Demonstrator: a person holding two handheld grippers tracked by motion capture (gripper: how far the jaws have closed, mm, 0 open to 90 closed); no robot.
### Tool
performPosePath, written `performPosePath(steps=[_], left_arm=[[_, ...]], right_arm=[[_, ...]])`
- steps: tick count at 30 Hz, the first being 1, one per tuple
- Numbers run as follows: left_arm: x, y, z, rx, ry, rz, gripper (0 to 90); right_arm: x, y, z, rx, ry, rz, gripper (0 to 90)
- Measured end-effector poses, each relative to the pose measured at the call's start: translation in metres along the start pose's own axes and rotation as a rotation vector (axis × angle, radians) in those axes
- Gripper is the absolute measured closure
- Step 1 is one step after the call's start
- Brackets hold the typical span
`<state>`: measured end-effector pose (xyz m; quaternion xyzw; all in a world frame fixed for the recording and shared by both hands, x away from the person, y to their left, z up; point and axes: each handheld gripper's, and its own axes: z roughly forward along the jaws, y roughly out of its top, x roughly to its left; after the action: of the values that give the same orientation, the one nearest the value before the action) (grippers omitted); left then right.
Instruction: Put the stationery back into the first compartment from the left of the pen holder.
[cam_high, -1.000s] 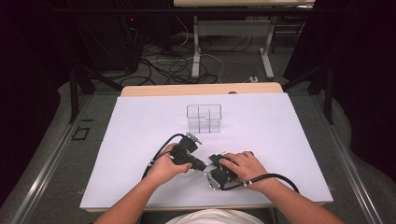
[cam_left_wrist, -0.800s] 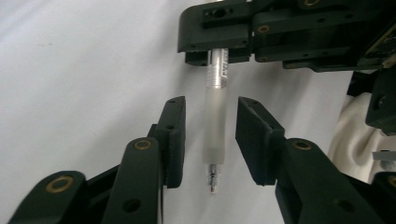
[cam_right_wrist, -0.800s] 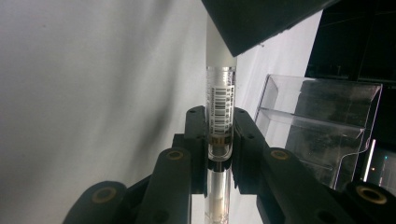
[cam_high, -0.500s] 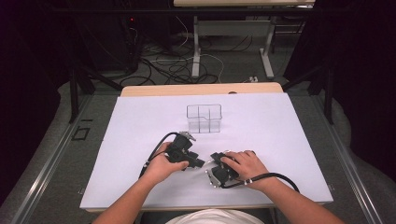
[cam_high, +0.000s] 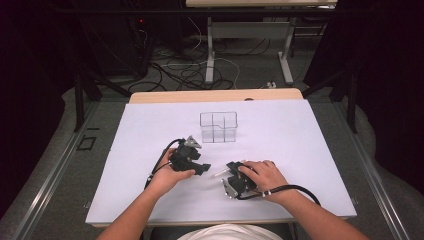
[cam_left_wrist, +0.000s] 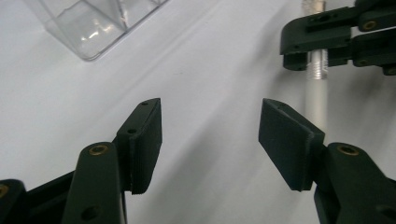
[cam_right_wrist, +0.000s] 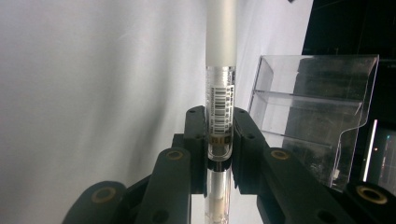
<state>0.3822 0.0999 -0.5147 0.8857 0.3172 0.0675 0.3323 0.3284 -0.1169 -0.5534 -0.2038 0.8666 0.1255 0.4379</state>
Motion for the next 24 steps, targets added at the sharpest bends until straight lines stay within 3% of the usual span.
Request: performPosePath(steps=[4, 6, 9, 13, 14, 16, 19, 20, 24], left_arm=[[0.008, -0.003, -0.003, -0.051, 0.016, -0.073, 41.1], [0.012, -0.004, -0.005, -0.063, 0.026, -0.096, 38.4], [0.017, -0.007, -0.007, -0.066, 0.035, -0.114, 37.0], [0.021, -0.009, -0.006, -0.089, 0.041, -0.160, 27.0], [0.023, -0.010, -0.008, -0.088, 0.056, -0.144, 24.7], [0.025, -0.010, -0.008, -0.101, 0.059, -0.160, 18.1], [0.029, -0.011, -0.011, -0.118, 0.076, -0.168, 13.3], [0.031, -0.012, -0.013, -0.128, 0.084, -0.180, 9.8], [0.035, -0.015, -0.015, -0.146, 0.115, -0.194, 1.5]], right_arm=[[-0.002, -0.002, 0.000, 0.001, -0.008, 0.029, 79.1], [-0.001, -0.004, 0.000, 0.000, -0.047, 0.066, 79.2], [-0.003, -0.007, 0.000, -0.023, -0.049, 0.123, 79.2], [-0.005, -0.010, -0.001, -0.030, -0.061, 0.214, 79.3], [-0.007, -0.011, -0.001, -0.043, -0.061, 0.238, 79.3], [-0.009, -0.012, -0.002, -0.054, -0.069, 0.271, 79.3], [-0.015, -0.018, -0.002, -0.105, -0.057, 0.383, 79.3], [-0.016, -0.020, -0.002, -0.123, -0.058, 0.448, 79.4], [-0.029, -0.026, -0.001, -0.171, -0.064, 0.549, 79.4]])
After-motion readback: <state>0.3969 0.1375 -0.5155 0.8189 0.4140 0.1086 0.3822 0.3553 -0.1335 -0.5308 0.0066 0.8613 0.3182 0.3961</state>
